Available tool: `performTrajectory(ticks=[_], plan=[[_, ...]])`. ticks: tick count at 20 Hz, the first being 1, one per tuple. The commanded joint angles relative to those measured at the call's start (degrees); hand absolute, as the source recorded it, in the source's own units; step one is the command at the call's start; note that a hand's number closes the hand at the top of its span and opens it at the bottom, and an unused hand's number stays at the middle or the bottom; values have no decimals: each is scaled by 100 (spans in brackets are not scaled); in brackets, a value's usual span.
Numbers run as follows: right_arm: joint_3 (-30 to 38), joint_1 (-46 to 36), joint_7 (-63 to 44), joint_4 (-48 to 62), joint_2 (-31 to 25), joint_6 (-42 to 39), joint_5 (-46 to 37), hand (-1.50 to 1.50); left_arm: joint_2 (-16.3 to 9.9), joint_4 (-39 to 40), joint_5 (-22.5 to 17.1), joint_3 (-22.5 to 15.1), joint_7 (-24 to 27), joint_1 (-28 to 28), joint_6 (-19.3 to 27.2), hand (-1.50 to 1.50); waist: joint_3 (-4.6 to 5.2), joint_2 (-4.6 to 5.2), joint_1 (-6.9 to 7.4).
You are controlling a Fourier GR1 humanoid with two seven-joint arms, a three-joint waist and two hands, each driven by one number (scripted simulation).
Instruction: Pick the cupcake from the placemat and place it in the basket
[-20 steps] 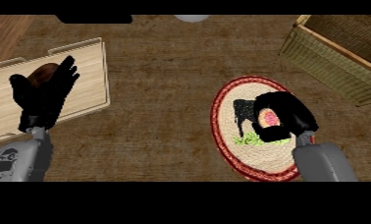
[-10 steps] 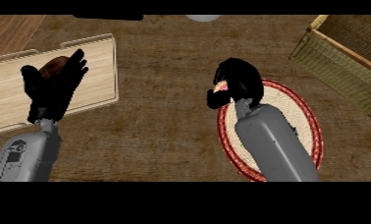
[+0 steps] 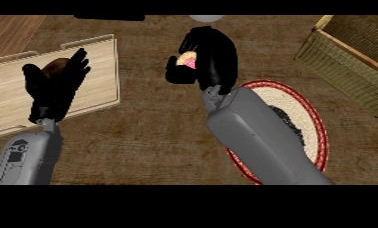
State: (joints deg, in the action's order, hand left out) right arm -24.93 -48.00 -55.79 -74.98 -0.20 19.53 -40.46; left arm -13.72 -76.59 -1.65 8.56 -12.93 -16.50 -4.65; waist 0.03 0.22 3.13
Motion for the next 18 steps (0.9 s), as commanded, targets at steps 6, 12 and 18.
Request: performTrajectory(ticks=[6,12,18], plan=[[147,-1727,-1668,67,19,435,-1102,150,-182,-77,-172,231,-77,142,-106,0,5,-55,-209],[932,-2321,-1784,416,-62,-340,-1609,150,-66,-245,-66,169,34,451,10,0,2,-55,-289],[1692,-3201,-1452,1114,-379,-638,-1648,150,53,-68,48,101,153,323,115,0,4,-24,-295]])
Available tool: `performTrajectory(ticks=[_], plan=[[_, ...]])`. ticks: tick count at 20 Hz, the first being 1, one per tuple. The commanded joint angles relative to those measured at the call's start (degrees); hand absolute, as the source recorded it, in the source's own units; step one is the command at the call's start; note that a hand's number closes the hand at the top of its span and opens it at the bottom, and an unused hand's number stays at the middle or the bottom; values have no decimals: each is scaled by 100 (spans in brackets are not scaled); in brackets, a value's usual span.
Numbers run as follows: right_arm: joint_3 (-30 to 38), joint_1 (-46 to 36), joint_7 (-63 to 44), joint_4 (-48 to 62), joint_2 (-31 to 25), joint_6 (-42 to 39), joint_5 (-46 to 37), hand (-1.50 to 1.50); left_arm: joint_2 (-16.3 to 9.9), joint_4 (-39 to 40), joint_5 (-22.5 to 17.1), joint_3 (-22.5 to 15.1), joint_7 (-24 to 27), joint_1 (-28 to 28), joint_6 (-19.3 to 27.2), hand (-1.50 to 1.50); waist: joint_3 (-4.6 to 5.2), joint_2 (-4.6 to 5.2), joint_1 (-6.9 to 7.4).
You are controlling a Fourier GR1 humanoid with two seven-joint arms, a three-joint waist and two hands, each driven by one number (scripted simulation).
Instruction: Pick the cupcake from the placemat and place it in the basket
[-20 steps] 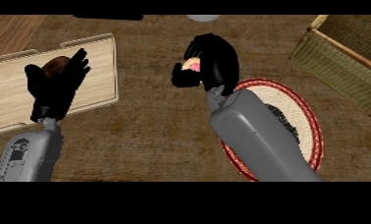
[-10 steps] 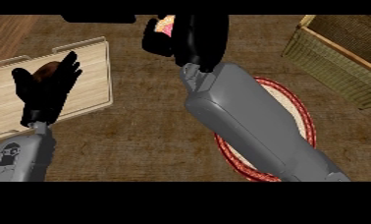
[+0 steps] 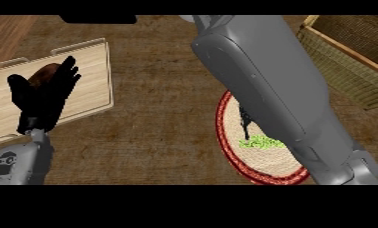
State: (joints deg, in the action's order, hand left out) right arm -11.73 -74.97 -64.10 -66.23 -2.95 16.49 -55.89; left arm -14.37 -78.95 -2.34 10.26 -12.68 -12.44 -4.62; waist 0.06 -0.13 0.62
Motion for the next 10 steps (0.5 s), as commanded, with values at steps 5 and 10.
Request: performTrajectory(ticks=[5,10], plan=[[880,-761,-194,953,-638,-91,-295,150,-131,-126,6,24,-342,-233,7,0,-2,18,11],[1009,-921,-67,1722,-1186,-332,-683,150,-142,-189,-146,102,-188,-12,-150,0,1,21,37]])
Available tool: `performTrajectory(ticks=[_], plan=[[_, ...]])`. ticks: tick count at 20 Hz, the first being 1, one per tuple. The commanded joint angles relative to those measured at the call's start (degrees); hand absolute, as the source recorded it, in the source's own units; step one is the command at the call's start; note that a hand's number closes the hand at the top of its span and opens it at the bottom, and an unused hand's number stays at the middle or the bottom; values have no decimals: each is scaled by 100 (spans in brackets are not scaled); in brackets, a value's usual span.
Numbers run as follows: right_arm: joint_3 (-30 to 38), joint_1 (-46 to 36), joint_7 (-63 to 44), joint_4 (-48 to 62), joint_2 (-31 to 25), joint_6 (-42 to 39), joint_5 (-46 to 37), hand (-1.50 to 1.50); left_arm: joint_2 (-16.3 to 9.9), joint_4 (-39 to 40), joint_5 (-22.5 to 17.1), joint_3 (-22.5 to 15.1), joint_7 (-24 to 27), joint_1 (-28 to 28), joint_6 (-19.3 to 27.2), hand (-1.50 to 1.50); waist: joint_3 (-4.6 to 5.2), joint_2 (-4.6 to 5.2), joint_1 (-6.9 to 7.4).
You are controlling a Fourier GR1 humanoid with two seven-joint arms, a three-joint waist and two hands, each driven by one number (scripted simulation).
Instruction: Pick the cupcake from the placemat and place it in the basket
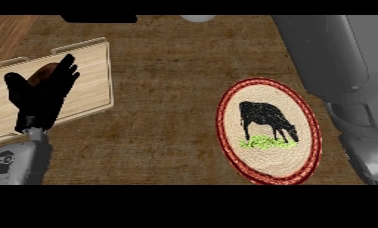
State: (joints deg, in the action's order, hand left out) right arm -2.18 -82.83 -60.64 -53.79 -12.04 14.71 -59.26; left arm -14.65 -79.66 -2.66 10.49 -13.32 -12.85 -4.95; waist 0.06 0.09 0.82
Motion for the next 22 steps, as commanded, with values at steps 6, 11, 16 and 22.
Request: performTrajectory(ticks=[6,11,16,22], plan=[[486,24,32,850,-819,20,-381,150,95,-241,52,-49,-26,268,74,0,-5,-4,15],[695,585,391,347,-1142,-136,-162,150,34,49,-21,65,217,210,-62,0,-5,-20,-98],[840,1360,1012,306,-1320,238,-21,150,115,-161,134,-78,18,171,80,0,-7,-4,-70],[1220,1970,1506,104,-1431,648,348,150,25,-441,-86,51,-365,42,16,0,-9,-17,-73]])
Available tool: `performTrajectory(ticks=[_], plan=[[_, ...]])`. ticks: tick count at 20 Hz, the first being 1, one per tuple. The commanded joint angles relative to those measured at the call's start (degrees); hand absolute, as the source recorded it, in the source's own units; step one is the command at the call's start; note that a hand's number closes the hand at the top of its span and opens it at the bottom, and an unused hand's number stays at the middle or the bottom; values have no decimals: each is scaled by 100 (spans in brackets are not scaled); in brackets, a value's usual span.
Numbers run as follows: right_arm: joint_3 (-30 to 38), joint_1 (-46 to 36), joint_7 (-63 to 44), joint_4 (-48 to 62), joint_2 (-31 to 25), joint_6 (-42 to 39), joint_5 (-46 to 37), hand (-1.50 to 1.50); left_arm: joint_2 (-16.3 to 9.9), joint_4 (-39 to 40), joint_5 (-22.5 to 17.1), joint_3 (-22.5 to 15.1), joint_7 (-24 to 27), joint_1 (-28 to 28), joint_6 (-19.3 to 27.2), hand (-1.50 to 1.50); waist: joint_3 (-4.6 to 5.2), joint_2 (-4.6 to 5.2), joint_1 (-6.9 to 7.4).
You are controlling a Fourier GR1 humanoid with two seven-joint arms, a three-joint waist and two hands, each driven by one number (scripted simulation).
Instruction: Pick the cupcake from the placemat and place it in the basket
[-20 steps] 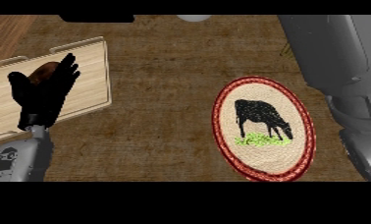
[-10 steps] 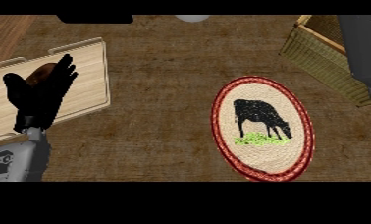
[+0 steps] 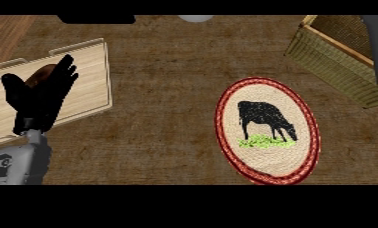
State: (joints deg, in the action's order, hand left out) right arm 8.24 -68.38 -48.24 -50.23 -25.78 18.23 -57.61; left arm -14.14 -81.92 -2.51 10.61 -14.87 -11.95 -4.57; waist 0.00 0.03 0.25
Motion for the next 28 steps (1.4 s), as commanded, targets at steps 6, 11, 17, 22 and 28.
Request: performTrajectory(ticks=[6,11,17,22,28], plan=[[657,691,41,146,-429,1036,39,-150,149,280,244,-126,104,-188,198,0,-2,21,-11],[751,577,903,1020,-440,1183,305,-150,130,509,205,-118,264,-274,56,0,-1,41,64],[926,597,1379,682,-400,1494,697,-150,22,198,130,-51,261,31,-78,0,-2,22,74],[1509,897,941,-120,-622,2166,1007,-150,75,426,128,79,407,6,60,0,0,-16,-102],[1963,1698,510,-1600,-809,1834,1617,-150,-62,192,-4,210,126,0,19,0,1,-78,-232]])
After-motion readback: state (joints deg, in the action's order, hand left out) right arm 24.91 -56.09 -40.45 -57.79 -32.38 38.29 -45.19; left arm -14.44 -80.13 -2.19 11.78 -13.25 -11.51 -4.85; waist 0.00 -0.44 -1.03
